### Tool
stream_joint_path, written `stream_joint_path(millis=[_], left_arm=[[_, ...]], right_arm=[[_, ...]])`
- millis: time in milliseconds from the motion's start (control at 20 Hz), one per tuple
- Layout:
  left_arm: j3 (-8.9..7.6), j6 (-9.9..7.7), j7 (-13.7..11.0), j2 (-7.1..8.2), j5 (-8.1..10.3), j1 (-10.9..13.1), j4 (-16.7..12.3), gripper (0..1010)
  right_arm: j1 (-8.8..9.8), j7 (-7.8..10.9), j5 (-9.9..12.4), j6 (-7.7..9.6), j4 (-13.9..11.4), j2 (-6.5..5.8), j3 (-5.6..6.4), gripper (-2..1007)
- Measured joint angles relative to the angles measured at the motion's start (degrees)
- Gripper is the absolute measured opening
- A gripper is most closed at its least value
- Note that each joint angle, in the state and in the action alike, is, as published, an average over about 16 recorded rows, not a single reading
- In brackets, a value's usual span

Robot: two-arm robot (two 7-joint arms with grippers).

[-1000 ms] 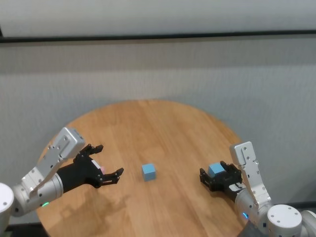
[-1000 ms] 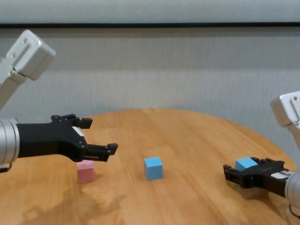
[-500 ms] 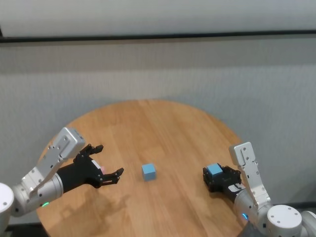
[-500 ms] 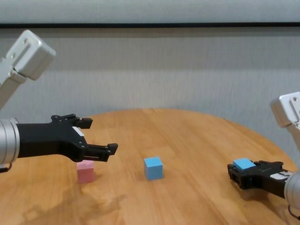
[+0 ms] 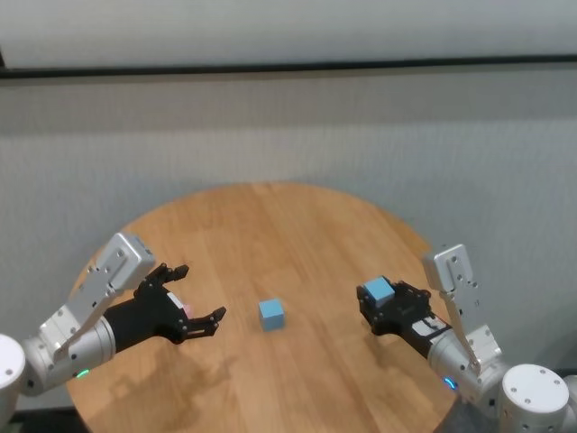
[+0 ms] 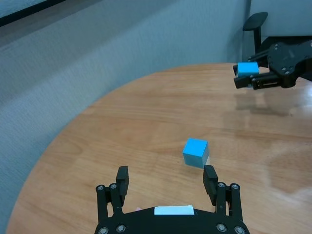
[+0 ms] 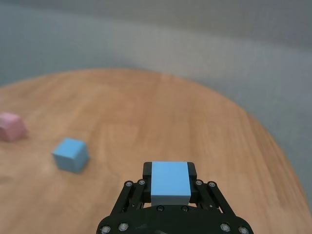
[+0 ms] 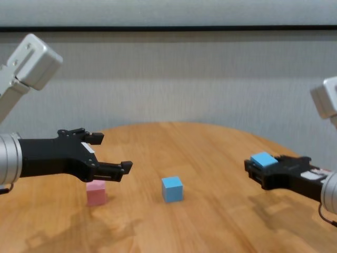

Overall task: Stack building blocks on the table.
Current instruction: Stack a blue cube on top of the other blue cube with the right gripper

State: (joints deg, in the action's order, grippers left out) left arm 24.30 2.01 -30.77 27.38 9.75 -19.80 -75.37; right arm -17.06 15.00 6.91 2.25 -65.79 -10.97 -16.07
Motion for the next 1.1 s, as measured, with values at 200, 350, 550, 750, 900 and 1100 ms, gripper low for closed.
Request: stream_joint_path(millis=[200, 350, 550, 750, 900, 1100], left_arm=[[0.0, 0.0, 0.0, 0.0, 0.0, 0.0, 0.0, 1003], [0.0, 0.0, 0.0, 0.0, 0.0, 0.0, 0.0, 1003], [0.0, 0.0, 0.0, 0.0, 0.0, 0.0, 0.0, 1003], [0.0, 0.0, 0.0, 0.0, 0.0, 0.0, 0.0, 1003], [0.0, 0.0, 0.0, 0.0, 0.0, 0.0, 0.0, 1003], [0.0, 0.0, 0.0, 0.0, 0.0, 0.01, 0.0, 1003]], right_arm=[[0.74, 1.87, 1.13, 0.94, -2.85, 0.12, -0.36, 370], [0.89, 2.69, 2.06, 2.29, -4.28, 0.64, -1.04, 370], [0.45, 2.98, 2.89, 4.57, -4.93, 1.77, -2.42, 370], [-0.65, 3.06, 3.21, 6.4, -4.23, 3.16, -4.14, 370], [-1.8, 2.88, 3.17, 7.35, -2.84, 4.37, -5.43, 370], [-3.38, 2.5, 2.89, 7.91, -0.42, 5.93, -6.77, 370]])
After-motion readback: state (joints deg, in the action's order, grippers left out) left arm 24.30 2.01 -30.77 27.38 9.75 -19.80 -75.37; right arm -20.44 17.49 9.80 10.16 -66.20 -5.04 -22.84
